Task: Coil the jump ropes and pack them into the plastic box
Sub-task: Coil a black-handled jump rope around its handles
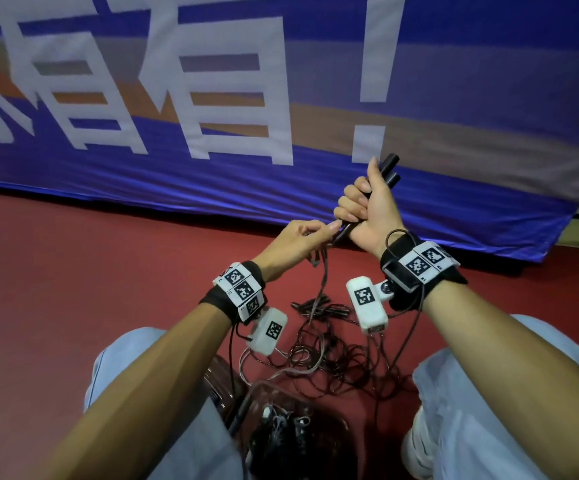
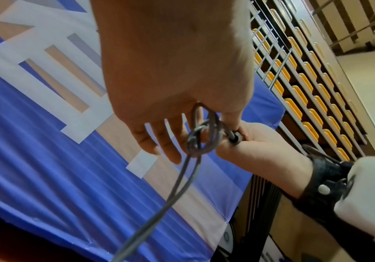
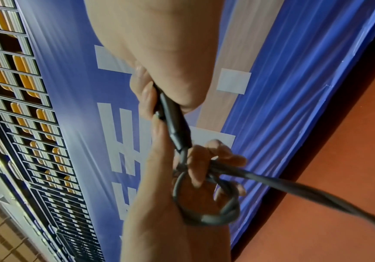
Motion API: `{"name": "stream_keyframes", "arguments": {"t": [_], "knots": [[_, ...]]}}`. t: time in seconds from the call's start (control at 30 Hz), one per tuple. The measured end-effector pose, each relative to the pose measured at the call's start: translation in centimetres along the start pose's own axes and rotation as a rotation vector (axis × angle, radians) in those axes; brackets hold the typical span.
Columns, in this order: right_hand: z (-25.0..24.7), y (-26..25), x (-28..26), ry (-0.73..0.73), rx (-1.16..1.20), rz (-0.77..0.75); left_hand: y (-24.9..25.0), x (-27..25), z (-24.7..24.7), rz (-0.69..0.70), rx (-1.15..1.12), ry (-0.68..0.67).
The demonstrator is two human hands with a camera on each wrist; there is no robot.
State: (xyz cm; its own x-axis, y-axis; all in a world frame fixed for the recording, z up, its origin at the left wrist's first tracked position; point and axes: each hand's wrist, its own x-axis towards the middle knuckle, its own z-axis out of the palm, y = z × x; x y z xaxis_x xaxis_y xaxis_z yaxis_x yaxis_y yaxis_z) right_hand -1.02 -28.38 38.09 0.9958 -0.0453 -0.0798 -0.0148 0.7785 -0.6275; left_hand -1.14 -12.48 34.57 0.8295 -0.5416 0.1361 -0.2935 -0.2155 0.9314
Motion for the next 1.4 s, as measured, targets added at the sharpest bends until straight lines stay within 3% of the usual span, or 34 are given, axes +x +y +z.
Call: {"name": "stream_keyframes", "arguments": {"t": [0.13, 0.2, 0.23, 0.3, 0.37, 0.43, 0.5, 0.57, 0.6, 0.67, 0.77, 0.83, 0.97, 1.1, 1.23, 1.4], "knots": [[-0.1, 0.3, 0.4, 0.074, 0.018, -0.046, -0.7, 0.3, 0.2, 0.058, 0.06, 0.119], [-0.1, 0.3, 0.4, 0.081, 0.048, -0.046, -1.8, 0.8, 0.3, 0.048, 0.119, 0.253], [0.0, 0.1, 0.4, 0.069, 0.065, -0.038, -2.7, 1.2, 0.1, 0.004, 0.183, 0.339], [0.2, -0.3, 0.1, 0.018, 0.068, -0.021, -4.6, 1.9, -0.8, -0.227, 0.215, 0.438], [0.5, -0.5, -0.3, -0.03, 0.02, -0.013, -6.0, 1.8, -1.7, -0.492, 0.204, 0.32], [0.6, -0.3, -0.5, -0.039, -0.028, -0.022, -6.4, 1.3, -2.1, -0.613, 0.34, 0.156], [0.5, 0.2, -0.5, -0.005, -0.073, -0.048, -6.4, 0.9, -1.7, -0.628, 0.633, 0.035], [0.3, 0.6, -0.3, 0.045, -0.128, -0.078, -6.2, 0.7, -1.2, -0.502, 0.767, 0.014], [0.2, 0.7, -0.3, 0.061, -0.15, -0.083, -5.9, 0.8, -1.0, -0.396, 0.669, 0.028], [0.2, 0.7, -0.2, 0.062, -0.17, -0.067, -4.7, 0.8, -0.5, -0.225, 0.244, 0.043], [0.3, 0.7, -0.5, 0.029, -0.135, -0.022, -2.6, 0.6, 0.3, -0.199, -0.249, -0.049], [0.3, 0.9, -0.5, 0.014, -0.098, 0.008, -2.0, 0.4, 1.1, -0.187, -0.32, -0.078], [0.0, 0.7, 0.0, 0.02, -0.026, 0.08, -1.4, 0.0, 1.5, -0.062, -0.366, 0.038], [-0.2, 0.7, 0.1, 0.008, 0.01, 0.105, -1.5, -0.1, 1.2, 0.035, -0.407, -0.022], [-0.5, 1.3, 0.6, 0.019, 0.089, 0.071, -1.0, -0.6, 1.7, -0.067, -0.462, -0.118], [-0.9, 0.6, 1.1, 0.069, 0.125, -0.002, -0.1, -0.5, 2.1, -0.199, -0.48, -0.127]]}}
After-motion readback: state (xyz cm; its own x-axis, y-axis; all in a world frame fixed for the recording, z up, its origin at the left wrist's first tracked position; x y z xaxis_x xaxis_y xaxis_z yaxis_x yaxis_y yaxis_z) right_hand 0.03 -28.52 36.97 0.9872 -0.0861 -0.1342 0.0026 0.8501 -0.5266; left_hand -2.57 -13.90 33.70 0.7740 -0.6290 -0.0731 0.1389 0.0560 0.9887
